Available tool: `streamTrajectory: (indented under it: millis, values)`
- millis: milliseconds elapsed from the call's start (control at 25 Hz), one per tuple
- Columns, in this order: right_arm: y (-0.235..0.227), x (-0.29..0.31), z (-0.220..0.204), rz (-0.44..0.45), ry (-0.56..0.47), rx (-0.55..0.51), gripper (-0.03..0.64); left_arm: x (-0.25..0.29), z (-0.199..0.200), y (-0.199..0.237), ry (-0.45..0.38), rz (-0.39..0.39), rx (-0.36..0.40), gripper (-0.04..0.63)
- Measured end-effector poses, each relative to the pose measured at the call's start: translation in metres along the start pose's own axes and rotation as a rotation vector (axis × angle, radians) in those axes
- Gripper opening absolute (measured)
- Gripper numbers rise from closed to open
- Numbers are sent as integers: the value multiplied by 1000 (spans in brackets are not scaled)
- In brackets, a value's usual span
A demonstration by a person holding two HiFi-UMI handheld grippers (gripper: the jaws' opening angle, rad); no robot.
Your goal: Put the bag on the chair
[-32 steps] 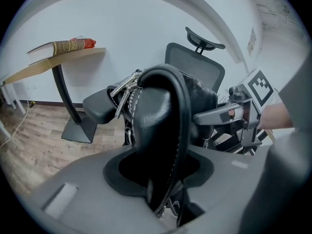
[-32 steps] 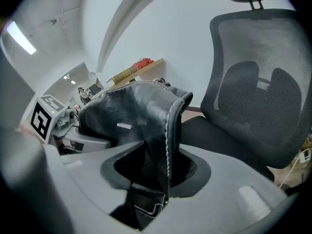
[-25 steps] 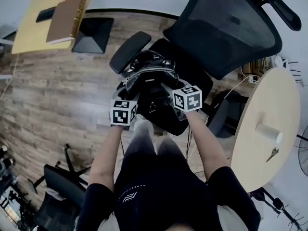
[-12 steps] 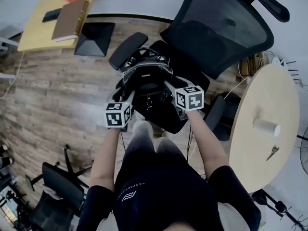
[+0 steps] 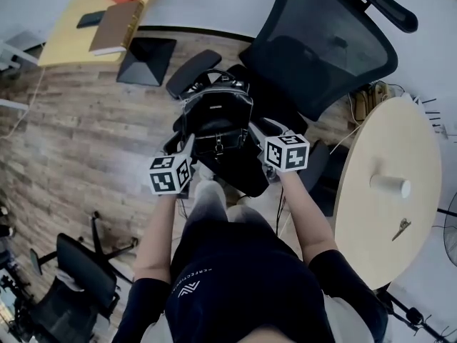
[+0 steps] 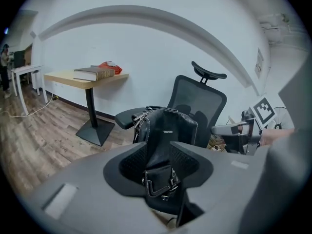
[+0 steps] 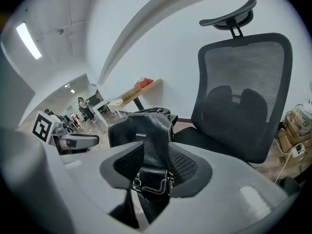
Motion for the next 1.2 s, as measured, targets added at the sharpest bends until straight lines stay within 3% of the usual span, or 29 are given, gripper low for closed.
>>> streamTrajectory:
  millis: [360, 520, 1200]
  values:
    - [13, -27, 1, 21, -68, 0, 94, -27, 6, -24, -71, -18, -8, 108]
    - [14, -35, -1, 2, -91, 7, 5, -33, 7, -31, -80, -29, 4, 86]
    - [20, -41, -4, -6, -50, -10, 2, -41, 6, -30, -63, 33, 6, 15]
Point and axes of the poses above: the fingertips, and each gripper's own axes: x forward along the fingers, y to its left, z out of its top, the point moved 7 cm from there along -x, backward along the fingers, and after that the axes turned 8 degrees about -z, right-handed, at the moved point
